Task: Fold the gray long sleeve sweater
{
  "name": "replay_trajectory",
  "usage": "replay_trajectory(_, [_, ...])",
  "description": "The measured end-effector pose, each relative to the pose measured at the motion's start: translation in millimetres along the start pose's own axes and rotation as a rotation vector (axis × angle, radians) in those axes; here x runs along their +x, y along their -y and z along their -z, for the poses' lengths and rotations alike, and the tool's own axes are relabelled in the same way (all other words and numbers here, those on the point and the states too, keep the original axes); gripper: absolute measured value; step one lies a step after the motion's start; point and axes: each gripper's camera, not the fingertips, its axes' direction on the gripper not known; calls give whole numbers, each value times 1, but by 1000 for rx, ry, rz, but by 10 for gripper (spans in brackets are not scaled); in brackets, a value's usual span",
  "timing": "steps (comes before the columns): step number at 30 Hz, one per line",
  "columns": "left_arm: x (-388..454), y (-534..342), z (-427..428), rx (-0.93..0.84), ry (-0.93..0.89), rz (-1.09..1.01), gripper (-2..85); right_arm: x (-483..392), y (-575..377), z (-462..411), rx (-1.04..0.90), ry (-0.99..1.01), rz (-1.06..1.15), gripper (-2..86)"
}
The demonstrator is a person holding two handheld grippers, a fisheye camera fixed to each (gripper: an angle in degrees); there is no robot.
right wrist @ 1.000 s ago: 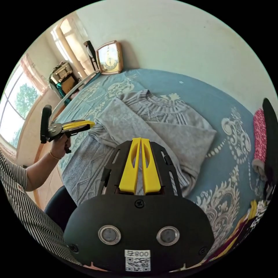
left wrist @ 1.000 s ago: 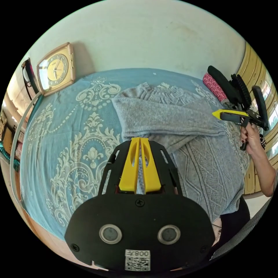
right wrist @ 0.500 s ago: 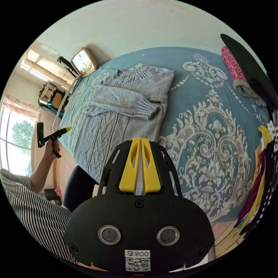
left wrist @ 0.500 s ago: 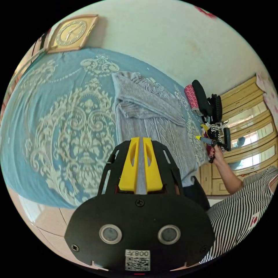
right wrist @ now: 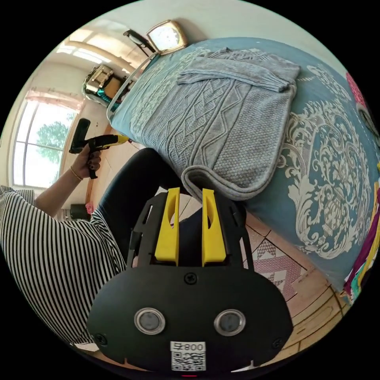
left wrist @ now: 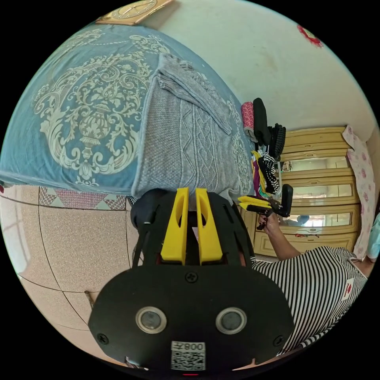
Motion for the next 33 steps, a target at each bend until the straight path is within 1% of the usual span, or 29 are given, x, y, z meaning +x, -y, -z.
replay_trajectory(2, [1, -13, -3, 0, -9, -20, 24, -9, 15, -29, -85, -128, 91, 93])
replay_trajectory(5, [-6, -33, -5, 9, -30, -16, 26, -5, 26, -67, -187, -205, 147, 88])
replay_trajectory(8, [-17, -56, -5, 31, -60, 8, 26, 7, 28, -96, -253, -256, 152, 60])
replay_trajectory(12, [-27, -84, -4, 56, -58, 10, 28, 15, 22, -102, -282, -252, 189, 41])
replay_trajectory(15, [-35, -105, -5, 73, -88, 5, 34, 29, 13, -79, -227, -103, 179, 33])
replay_trajectory(20, [-52, -143, -9, 124, -174, -4, 55, 69, -11, -6, 14, 274, 141, 26])
replay_trajectory(23, [-69, -165, -15, 159, -254, 35, 66, 86, -26, 30, 150, 423, 152, 24])
replay_trajectory(29, [-108, -206, -41, 206, -379, 142, 79, 105, -49, 66, 325, 522, 185, 21])
replay_trajectory(33, [-126, -229, -62, 214, -441, 195, 85, 118, -54, 69, 385, 577, 177, 20])
